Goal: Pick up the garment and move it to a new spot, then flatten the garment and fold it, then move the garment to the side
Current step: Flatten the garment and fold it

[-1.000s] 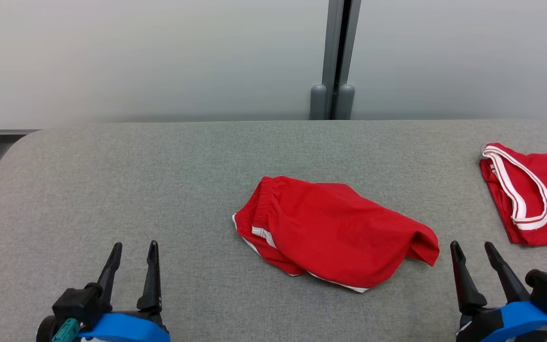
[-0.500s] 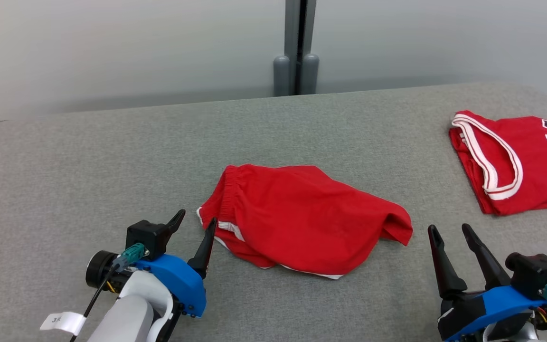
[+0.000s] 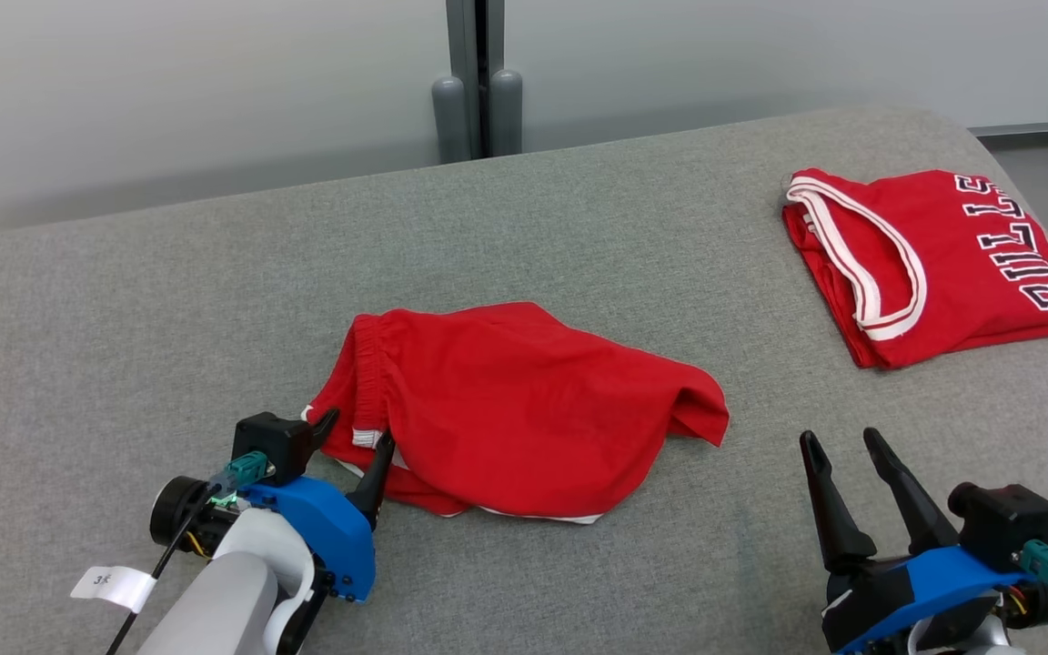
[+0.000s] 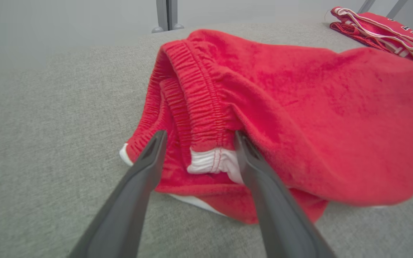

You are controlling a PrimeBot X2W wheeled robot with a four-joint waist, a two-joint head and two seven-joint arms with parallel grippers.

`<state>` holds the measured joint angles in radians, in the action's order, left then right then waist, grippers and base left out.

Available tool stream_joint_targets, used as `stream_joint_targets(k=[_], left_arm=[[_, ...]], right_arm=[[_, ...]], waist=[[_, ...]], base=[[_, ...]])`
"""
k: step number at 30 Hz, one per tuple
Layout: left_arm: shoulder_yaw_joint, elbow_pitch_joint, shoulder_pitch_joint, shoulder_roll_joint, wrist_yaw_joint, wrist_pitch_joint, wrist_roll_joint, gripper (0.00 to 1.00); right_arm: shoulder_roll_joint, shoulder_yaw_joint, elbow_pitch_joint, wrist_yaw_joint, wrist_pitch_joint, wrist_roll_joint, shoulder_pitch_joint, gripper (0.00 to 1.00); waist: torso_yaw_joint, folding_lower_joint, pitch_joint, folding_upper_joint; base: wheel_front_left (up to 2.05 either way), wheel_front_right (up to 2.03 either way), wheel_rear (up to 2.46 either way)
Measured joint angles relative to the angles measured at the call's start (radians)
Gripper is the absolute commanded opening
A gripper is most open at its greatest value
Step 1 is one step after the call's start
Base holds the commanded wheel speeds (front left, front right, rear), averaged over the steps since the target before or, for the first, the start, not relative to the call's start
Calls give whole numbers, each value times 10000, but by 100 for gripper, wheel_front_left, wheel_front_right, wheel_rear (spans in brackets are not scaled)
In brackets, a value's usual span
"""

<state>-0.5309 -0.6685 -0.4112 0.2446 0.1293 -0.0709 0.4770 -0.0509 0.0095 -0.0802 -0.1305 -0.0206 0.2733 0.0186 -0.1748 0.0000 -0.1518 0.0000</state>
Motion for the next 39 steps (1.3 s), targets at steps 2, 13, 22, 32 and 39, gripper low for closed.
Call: stream_joint_targets(k=[2,13,22,32,39], left_arm=[[-96,-151,-43,25,0,6,67,100],[-1083,-372,-394,4,2,10,719,0],[-1250,1141,-1040,-217,2,-385,1962,0],[-1154,3269,-2617,-1524,-8,359,3032,0],[-1312,4132,-3880,-1927,-117,123,4253,0]], right_arm=[[2,23,-31,0,-4,2,12,100],[2,138,4,0,15,-8,111,100],[4,27,94,0,98,-15,-13,100],[2,105,151,0,151,90,-71,100],[2,144,117,0,84,201,-74,100]], waist=[[-44,0,15,0],[-129,0,173,0],[80,0,373,0],[220,0,582,0],[173,0,496,0]], base=[[0,0,0],[0,0,0],[0,0,0],[0,0,0],[0,0,0]])
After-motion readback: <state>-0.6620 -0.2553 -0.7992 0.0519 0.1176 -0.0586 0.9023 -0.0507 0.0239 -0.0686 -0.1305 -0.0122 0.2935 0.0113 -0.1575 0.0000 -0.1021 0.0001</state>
